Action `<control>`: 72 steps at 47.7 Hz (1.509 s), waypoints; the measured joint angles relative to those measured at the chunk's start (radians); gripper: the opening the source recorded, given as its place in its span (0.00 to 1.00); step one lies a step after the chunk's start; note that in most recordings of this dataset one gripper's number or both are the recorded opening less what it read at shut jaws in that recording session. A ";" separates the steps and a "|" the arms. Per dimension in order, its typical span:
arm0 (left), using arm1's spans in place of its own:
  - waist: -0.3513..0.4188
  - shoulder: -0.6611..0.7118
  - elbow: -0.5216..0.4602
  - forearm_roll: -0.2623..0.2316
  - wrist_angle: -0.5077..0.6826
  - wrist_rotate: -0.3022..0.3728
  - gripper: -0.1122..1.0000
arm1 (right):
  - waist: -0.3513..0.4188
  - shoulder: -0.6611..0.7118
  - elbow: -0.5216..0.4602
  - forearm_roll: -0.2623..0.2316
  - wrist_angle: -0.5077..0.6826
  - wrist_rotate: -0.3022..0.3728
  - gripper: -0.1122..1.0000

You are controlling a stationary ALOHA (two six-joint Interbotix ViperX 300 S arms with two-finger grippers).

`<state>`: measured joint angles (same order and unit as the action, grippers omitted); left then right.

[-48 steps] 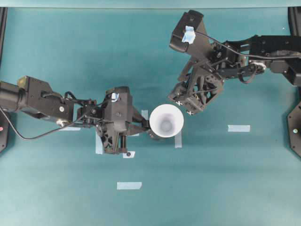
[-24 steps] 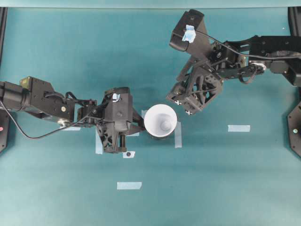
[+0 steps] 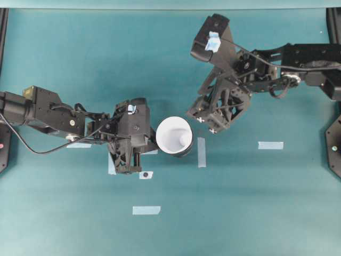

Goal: Holding the cup holder with the left arm, the right arm places the cup into the cup holder.
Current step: 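Open both grippers and pull them back from the holder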

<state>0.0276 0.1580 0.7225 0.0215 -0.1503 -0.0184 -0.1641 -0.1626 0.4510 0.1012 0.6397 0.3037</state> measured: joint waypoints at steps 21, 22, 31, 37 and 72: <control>0.005 0.000 -0.017 0.000 0.014 0.000 0.37 | 0.002 0.003 0.008 0.000 -0.002 0.000 0.88; 0.005 0.000 -0.017 0.000 0.014 -0.003 0.40 | 0.002 0.005 0.008 -0.002 0.000 0.000 0.88; 0.009 0.002 -0.018 0.000 0.017 0.000 0.75 | 0.005 0.003 0.015 0.000 0.000 0.000 0.88; 0.011 0.000 -0.023 0.000 0.017 0.009 0.85 | 0.005 0.003 0.018 0.000 0.000 0.000 0.88; 0.011 -0.035 -0.026 0.000 0.043 0.011 0.83 | 0.014 0.005 0.018 0.000 0.003 0.000 0.88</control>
<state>0.0383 0.1227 0.6964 0.0215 -0.1074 -0.0077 -0.1503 -0.1580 0.4694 0.1012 0.6427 0.3037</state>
